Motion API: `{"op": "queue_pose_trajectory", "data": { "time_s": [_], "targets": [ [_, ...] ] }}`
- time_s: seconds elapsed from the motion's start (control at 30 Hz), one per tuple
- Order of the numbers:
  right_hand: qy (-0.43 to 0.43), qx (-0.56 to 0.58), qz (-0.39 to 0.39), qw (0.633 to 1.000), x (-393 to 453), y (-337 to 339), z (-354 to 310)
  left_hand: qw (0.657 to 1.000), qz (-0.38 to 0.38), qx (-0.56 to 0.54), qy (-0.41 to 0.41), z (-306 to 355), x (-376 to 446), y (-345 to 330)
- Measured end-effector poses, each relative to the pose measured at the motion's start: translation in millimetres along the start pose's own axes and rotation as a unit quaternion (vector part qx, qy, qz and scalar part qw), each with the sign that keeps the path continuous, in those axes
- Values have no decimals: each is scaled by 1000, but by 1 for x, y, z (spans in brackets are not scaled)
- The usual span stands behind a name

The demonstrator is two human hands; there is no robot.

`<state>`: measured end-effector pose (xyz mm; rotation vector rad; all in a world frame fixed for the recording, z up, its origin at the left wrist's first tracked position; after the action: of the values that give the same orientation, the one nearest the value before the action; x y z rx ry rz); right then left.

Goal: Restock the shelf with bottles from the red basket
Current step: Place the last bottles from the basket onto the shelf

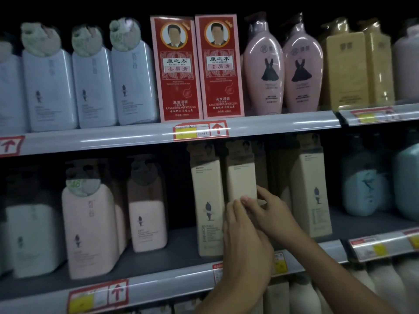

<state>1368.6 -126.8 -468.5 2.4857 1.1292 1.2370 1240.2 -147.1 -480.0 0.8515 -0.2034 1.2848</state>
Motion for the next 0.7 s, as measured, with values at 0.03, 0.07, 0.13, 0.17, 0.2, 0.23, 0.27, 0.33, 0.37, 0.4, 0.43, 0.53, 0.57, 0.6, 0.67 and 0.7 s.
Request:
{"op": "queue_pose_trajectory", "data": {
  "time_s": [0.03, 0.07, 0.13, 0.17, 0.2, 0.23, 0.27, 0.33, 0.37, 0.4, 0.43, 0.53, 0.57, 0.6, 0.67, 0.7],
  "targets": [
    [-13, 17, -3, 1000, -3, -1, 1, 1000, -2, -3, -1, -1, -1, 1],
    [-28, 31, -3, 999, -8, -3, 2, 1000, -3, -7, 0, -2, -1, 2],
    [-50, 25, 38, 998, -20, 1, 2, 1000, -4, -21, 13, -5, -4, 6],
    [-51, 18, 74, 996, -28, 5, 0, 999, -4, -32, 19, -6, -5, 7],
    [-47, 17, 108, 993, -37, 10, -4, 999, -1, -42, 21, -6, -7, 10],
    [-45, 18, 130, 990, -45, 13, -9, 999, 4, -48, 18, -6, -10, 13],
    [-43, 20, 141, 989, -54, 14, -14, 998, 9, -56, 14, -5, -12, 17],
    [-39, 26, 136, 990, -70, 14, -25, 996, 27, -82, -9, -1, -19, 27],
    [-36, 31, 127, 991, -78, 12, -30, 995, 36, -94, -19, 2, -23, 34],
    [-35, 35, 119, 992, -87, 10, -36, 993, 42, -104, -20, 3, -28, 41],
    [-36, 37, 112, 992, -95, 8, -42, 992, 47, -115, -19, 2, -32, 48],
    [-46, 31, 87, 995, -121, -4, -62, 989, 53, -136, -16, -10, -46, 69],
    [-46, 26, 78, 996, -131, -11, -70, 988, 52, -143, -16, -16, -52, 77],
    [-45, 22, 68, 996, -141, -19, -78, 988, 53, -146, -19, -23, -61, 87],
    [-38, 25, 46, 998, -166, -38, -94, 988, 54, -141, -29, -40, -81, 109],
    [-35, 29, 32, 998, -180, -49, -103, 989, 52, -136, -28, -52, -92, 119]
  ]
}}
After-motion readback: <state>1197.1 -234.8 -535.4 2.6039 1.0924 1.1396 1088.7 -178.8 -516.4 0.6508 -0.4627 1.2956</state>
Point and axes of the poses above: each hand's wrist, its own x-axis towards the middle knuckle, its own y-axis out of the back of the hand, z = x × y, the point moved 5 cm from there along x, towards the middle knuckle, and after that the axes turned 8 degrees about -x, right-handed, at the moved point
